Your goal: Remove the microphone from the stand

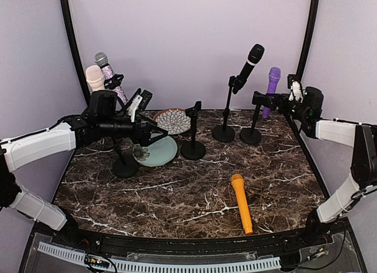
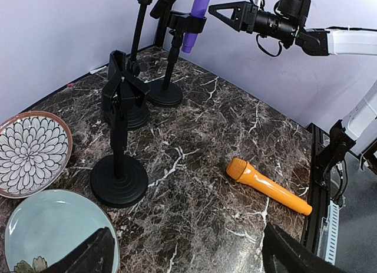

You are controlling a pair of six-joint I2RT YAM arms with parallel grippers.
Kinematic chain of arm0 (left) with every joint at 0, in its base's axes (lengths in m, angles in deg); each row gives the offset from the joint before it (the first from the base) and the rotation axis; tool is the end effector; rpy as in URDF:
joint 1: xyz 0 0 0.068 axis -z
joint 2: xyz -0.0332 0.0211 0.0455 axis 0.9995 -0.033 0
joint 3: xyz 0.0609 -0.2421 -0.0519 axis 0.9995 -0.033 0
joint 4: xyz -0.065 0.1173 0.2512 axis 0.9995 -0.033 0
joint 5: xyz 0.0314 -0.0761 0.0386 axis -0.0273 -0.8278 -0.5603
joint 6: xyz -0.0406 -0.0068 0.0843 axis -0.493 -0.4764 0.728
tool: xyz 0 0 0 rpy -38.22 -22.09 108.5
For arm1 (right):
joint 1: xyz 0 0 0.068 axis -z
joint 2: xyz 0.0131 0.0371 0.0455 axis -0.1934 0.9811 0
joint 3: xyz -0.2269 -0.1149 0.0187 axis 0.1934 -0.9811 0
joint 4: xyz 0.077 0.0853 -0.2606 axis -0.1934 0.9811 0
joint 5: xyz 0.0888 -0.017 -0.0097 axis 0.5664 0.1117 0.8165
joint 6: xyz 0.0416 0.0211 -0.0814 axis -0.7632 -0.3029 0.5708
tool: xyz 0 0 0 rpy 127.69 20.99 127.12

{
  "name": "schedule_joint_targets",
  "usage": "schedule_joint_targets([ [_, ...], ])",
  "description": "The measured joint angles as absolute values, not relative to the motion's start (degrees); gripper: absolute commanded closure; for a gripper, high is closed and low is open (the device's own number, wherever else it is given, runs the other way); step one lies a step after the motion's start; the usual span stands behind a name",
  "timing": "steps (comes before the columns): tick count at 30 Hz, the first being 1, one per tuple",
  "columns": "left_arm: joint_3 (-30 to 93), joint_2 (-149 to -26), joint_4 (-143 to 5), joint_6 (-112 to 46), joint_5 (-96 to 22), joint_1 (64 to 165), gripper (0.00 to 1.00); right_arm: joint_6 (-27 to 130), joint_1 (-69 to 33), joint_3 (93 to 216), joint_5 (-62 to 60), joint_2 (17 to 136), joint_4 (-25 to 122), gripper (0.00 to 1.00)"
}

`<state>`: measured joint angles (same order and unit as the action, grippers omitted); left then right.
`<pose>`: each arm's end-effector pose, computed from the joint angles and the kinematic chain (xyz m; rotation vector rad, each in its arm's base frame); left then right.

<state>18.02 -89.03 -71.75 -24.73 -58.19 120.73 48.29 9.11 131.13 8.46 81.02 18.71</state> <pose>0.2964 -0.2395 0.2782 0.8423 1.7666 -0.9091 0.4127 0.0395 0.2512 -0.1180 1.6462 0.4015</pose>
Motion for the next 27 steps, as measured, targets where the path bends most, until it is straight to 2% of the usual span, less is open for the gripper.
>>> schedule_joint_targets([
  [11,18.0,-89.24,-71.25,-24.1,-58.67,120.73,0.11,56.2,10.46,145.07,20.41,90.46,32.28,0.12],
  [18,17.98,-89.92,-71.16,-24.1,-59.13,120.73,0.11,56.23,10.57,143.32,22.97,90.02,32.1,0.14],
  [27,17.98,-90.12,-71.14,-24.1,-59.15,120.73,0.11,55.33,8.67,138.27,21.55,88.95,30.97,0.25],
])
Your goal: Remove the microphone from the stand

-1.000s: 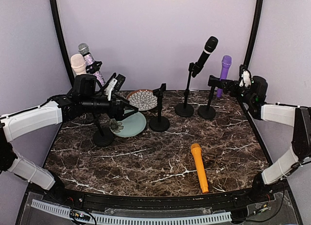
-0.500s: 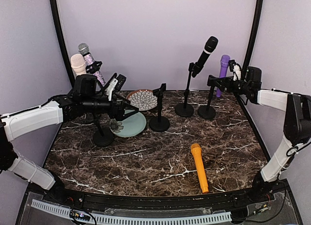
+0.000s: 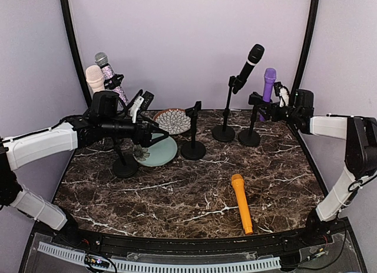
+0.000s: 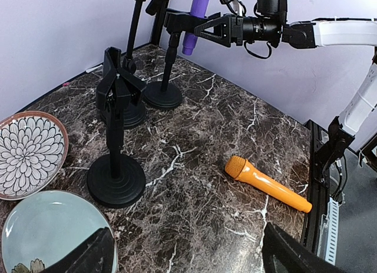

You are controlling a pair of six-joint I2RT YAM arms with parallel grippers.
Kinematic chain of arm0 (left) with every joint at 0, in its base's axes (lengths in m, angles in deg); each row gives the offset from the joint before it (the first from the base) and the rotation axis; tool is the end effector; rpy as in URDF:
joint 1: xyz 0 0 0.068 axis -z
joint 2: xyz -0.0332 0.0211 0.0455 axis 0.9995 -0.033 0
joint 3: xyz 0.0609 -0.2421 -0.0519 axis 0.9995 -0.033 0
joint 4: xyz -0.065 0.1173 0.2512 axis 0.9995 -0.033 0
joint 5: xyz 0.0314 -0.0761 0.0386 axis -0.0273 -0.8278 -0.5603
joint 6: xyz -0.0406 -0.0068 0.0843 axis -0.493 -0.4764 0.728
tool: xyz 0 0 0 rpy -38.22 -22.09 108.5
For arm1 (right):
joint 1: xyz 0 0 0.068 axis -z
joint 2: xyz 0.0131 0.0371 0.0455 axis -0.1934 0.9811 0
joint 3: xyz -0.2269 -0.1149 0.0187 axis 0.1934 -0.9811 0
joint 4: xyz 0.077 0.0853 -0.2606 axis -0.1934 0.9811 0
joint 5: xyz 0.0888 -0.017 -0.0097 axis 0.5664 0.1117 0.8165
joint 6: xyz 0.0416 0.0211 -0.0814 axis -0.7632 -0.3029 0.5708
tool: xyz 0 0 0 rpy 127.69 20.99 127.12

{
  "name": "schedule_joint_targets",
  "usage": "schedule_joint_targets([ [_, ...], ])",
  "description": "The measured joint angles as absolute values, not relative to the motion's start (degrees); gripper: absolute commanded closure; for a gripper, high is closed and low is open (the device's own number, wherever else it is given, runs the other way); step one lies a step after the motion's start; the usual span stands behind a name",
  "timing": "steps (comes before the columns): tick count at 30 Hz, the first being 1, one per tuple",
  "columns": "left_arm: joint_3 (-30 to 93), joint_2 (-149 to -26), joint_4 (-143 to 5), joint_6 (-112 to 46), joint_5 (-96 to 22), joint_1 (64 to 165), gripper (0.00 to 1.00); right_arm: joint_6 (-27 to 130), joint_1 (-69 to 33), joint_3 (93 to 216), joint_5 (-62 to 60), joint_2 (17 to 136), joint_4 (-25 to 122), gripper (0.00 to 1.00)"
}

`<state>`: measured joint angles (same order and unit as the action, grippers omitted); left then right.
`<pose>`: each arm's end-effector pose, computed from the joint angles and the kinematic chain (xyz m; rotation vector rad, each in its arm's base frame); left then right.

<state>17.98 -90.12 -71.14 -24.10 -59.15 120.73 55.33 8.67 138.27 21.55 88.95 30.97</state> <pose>0.2981 -0.2421 0.2728 0.8632 1.7652 -0.9181 0.4304 0.0612 0.2157 -0.3598 1.8258 0.5529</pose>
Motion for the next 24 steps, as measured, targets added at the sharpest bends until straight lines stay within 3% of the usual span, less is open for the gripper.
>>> schedule_joint_targets([
  [13,17.98,-91.01,-71.12,-23.86,-59.13,120.73,0.11,54.78,8.13,138.08,17.11,88.99,27.45,0.35],
  [24,18.0,-92.22,-71.14,-23.66,-59.19,120.71,0.11,56.36,7.67,138.82,15.36,89.82,26.81,0.58],
])
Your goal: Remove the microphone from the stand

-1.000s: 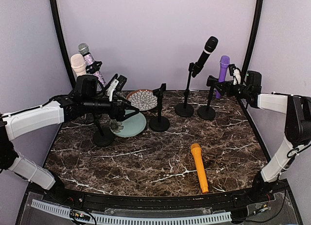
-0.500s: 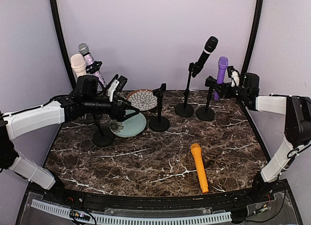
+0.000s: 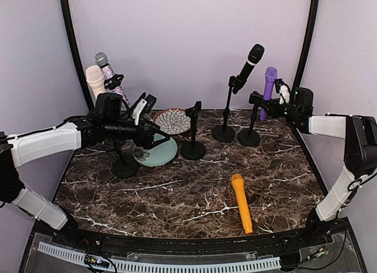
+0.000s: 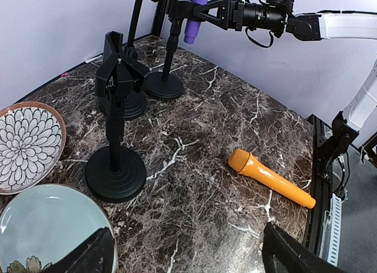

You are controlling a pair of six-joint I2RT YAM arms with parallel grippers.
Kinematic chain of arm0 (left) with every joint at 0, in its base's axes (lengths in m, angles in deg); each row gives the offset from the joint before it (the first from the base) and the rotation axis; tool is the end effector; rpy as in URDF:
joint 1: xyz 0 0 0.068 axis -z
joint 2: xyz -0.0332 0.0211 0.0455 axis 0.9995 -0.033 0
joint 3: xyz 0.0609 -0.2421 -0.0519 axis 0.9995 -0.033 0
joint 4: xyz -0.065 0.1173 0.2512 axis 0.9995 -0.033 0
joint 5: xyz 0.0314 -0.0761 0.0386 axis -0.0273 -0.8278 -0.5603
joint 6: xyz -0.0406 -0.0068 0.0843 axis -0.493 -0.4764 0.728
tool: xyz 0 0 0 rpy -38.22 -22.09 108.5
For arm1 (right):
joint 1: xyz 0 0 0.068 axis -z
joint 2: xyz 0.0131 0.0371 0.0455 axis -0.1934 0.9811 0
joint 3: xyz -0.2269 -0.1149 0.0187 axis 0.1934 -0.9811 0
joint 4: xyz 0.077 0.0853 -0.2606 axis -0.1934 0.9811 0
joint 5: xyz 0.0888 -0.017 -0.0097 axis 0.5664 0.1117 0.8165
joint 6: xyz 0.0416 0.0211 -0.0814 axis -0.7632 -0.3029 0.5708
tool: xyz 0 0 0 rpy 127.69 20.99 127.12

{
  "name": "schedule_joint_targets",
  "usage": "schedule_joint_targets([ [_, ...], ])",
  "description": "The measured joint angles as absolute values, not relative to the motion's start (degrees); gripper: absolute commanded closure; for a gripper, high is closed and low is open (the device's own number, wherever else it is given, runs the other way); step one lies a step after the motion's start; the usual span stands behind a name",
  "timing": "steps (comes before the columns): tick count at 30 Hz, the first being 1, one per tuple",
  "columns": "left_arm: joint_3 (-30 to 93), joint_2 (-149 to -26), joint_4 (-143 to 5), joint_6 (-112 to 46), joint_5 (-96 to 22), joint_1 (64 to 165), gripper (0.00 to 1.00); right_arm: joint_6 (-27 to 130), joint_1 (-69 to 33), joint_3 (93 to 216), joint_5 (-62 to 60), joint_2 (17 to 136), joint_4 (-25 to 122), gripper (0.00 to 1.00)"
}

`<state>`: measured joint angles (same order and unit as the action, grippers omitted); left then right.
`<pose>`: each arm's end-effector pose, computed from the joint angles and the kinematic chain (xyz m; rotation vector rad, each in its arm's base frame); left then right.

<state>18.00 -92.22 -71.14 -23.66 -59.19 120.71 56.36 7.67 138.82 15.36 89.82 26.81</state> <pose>0.3029 -0.2451 0.2596 0.8723 1.7985 -0.9154 0.4395 0.0611 0.2226 -0.3263 1.7706 0.4405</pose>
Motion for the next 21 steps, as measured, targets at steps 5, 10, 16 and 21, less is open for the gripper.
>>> schedule_joint_targets([
  [5,17.98,-92.35,-71.12,-23.64,-59.37,120.71,0.11,56.93,7.38,138.56,13.83,89.56,26.6,0.68],
  [10,17.98,-92.57,-71.12,-23.62,-59.5,120.71,0.11,56.9,6.49,135.48,11.52,87.05,25.52,0.77],
  [16,17.98,-92.61,-71.12,-23.35,-59.69,120.71,0.11,56.64,5.39,131.34,8.09,82.5,25.15,0.96],
  [21,17.98,-92.59,-71.07,-23.16,-60.44,120.71,0.11,56.58,4.72,129.99,6.75,78.92,26.38,1.0],
])
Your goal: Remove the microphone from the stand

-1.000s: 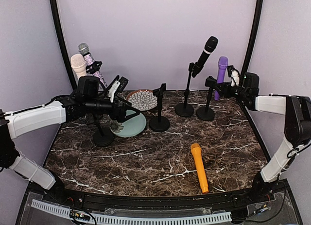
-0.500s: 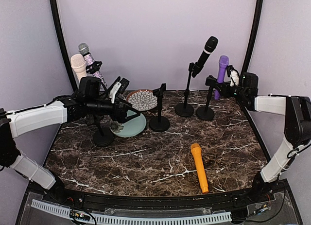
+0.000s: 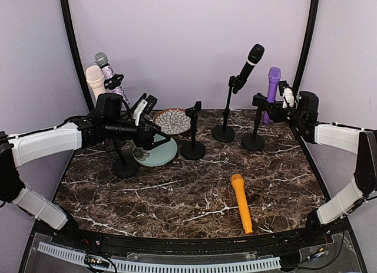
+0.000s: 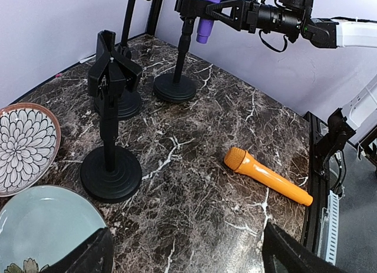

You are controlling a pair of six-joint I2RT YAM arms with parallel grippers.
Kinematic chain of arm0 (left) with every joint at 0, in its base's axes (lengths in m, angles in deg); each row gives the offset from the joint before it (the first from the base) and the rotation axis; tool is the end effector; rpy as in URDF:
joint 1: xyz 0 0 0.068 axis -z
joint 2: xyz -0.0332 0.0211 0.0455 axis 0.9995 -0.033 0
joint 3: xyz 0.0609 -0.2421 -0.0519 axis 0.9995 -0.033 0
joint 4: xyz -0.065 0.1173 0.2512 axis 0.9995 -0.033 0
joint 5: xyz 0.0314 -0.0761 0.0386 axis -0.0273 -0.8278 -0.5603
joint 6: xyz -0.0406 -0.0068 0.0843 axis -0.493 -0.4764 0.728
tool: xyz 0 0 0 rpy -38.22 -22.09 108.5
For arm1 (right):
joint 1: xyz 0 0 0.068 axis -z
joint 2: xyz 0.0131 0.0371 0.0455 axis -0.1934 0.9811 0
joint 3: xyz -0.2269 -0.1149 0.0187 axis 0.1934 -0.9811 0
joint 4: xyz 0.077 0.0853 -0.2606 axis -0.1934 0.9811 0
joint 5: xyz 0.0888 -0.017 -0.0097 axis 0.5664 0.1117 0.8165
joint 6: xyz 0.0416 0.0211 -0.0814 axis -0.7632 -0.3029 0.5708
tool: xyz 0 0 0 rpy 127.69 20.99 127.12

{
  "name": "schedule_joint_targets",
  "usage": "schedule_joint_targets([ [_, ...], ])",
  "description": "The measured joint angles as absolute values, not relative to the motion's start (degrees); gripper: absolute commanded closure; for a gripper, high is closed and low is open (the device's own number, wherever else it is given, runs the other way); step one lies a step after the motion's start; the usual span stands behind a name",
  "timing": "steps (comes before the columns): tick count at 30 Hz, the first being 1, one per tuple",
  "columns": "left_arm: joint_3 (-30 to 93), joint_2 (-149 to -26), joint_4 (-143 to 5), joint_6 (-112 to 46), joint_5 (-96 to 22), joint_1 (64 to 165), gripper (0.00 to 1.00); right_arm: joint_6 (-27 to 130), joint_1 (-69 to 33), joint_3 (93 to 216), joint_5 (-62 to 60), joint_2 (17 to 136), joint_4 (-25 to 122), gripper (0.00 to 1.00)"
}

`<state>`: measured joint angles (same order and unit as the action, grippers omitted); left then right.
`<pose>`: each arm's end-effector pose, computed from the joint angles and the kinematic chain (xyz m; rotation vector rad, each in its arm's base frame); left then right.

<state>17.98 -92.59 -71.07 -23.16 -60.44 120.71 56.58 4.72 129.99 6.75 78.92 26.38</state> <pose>0.3021 -0.2464 0.2576 0.8940 1.7928 -0.9311 0.3998 0.0676 0.2366 -0.2707 1.7397 0.3360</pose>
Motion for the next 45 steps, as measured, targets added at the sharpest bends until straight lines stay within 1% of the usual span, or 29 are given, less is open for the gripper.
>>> schedule_joint_targets([
  [8,17.98,-91.63,-71.07,-23.03,-60.98,120.71,0.11,55.99,3.45,128.9,6.82,70.26,29.59,1.0],
  [12,17.98,-89.9,-71.01,-23.03,-61.27,120.71,0.11,55.59,1.07,128.81,7.08,65.52,32.28,1.0],
  [17,17.98,-87.43,-70.9,-23.05,-62.32,120.71,0.11,54.72,-4.33,128.83,8.17,61.24,35.4,1.0],
  [25,17.98,-84.89,-70.42,-23.66,-65.14,120.71,0.11,54.15,-17.51,129.12,8.37,60.56,39.8,1.0],
  [30,17.91,-84.85,-70.18,-24.16,-67.65,120.71,0.11,54.13,-24.57,129.88,9.2,61.54,40.15,1.0],
  [34,16.58,-84.26,-69.19,-24.86,-69.68,120.71,0.11,54.13,-28.48,131.48,10.73,65.24,39.43,1.0],
  [39,14.81,-83.43,-68.6,-25.23,-71.06,120.71,0.11,54.15,-31.37,133.36,13.77,72.38,36.69,1.0],
  [45,14.72,-83.36,-68.78,-24.64,-71.1,120.71,0.11,54.15,-32.33,135.28,18.18,80.45,32.72,1.0],
])
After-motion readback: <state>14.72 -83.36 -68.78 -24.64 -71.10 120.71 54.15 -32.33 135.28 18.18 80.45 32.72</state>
